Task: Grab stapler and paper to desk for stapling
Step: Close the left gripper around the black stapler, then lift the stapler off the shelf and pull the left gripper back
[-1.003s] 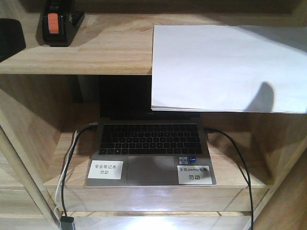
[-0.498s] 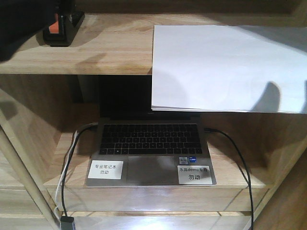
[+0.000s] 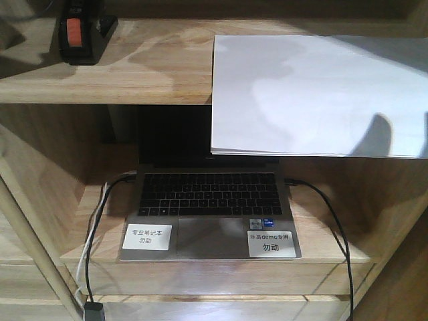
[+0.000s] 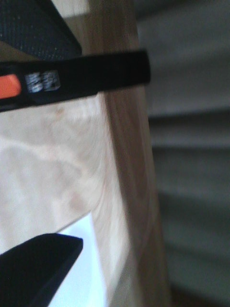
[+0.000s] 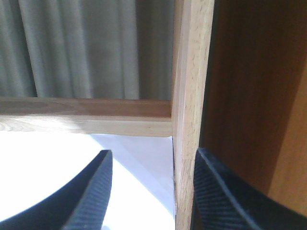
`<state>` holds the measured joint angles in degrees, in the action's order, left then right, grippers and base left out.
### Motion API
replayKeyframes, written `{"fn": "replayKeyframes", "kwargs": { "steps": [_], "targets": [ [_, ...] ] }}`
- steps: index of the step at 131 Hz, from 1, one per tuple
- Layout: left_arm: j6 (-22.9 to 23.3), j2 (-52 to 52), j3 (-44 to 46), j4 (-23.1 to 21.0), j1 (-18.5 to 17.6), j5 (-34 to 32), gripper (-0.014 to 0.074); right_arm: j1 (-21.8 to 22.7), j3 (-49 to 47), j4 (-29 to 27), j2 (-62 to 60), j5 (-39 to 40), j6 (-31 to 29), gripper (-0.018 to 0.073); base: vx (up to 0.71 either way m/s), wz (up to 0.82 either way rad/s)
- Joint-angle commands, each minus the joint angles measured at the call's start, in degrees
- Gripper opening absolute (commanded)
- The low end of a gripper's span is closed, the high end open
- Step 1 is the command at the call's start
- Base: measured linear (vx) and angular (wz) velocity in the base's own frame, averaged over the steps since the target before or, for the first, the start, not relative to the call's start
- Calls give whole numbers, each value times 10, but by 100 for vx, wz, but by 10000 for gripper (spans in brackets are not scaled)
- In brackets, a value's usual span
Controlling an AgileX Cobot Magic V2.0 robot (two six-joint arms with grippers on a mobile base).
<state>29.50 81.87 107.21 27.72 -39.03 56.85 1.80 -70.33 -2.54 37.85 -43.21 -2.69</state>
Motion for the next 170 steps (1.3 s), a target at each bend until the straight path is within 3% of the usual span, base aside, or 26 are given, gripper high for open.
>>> {"fn": "replayKeyframes", "kwargs": {
  "steps": [1,32,51,65,108,130,146,167,170],
  "targets": [
    [10,19,70,22,10,12,680,3,-13,0,6,41,-2,363,0,0],
    [6,72,124,-9,61,40,678,3,-13,0,6,41,-2,363,0,0],
    [-48,100,124,-59,92,27,664,3,-13,0,6,41,-2,363,0,0],
    [-51,118,124,-78,111,28,655,3,-13,0,6,41,-2,363,0,0],
    [-51,133,124,-84,129,20,605,3,-13,0,6,41,-2,363,0,0],
    [-57,138,124,-94,129,20,479,3,-13,0,6,41,-2,363,0,0],
    [-57,139,124,-94,129,20,311,3,-13,1,6,41,-2,363,0,0],
    [-57,139,124,-92,129,21,-10,3,-13,1,6,41,-2,363,0,0],
    [-58,139,124,-92,129,20,-9,3,-13,1,6,41,-2,363,0,0]
  ]
}}
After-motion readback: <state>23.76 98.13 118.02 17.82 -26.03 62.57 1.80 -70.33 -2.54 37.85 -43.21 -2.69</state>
